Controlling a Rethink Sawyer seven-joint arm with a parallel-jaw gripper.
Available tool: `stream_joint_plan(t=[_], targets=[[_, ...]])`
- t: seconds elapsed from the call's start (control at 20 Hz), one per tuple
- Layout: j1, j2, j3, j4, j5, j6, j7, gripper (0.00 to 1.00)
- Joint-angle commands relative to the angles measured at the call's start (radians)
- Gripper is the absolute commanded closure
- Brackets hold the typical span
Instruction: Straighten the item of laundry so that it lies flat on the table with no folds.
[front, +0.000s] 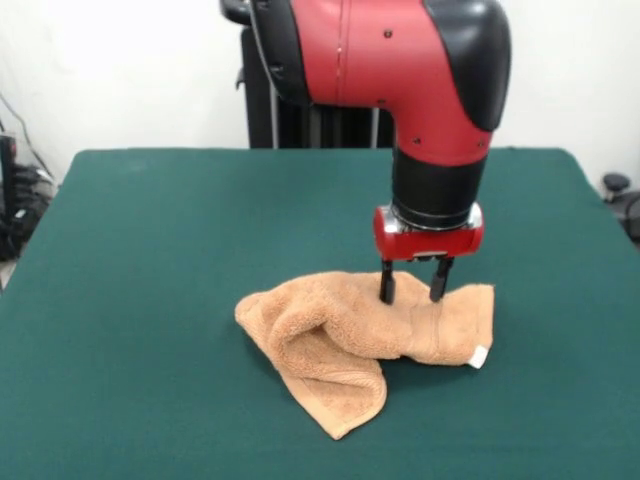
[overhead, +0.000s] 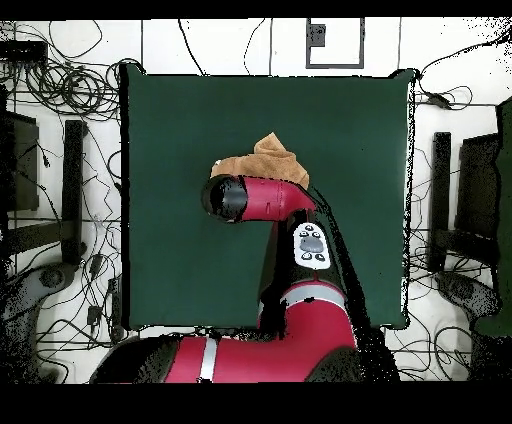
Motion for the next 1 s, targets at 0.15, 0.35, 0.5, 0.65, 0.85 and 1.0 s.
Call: stream_joint_plan(t=[0.15,0.35,0.5,0.65,0.85,1.0], targets=[[-0.005,0.005,0.075,-0.049,0.002,0.093,0.076,0.00],[0.005,-0.005,0.074,-0.037,0.007,0.094,0.094,0.00],[0.011,-0.013,0.070,-0.031,0.006,0.091,0.098,0.00],[0.015,-0.016,0.069,-0.025,0.006,0.079,0.105,0.00],[0.025,-0.027,0.067,-0.018,0.005,0.077,0.110,0.00],[0.035,-0.060,0.080,0.005,0.007,0.101,0.099,0.00]])
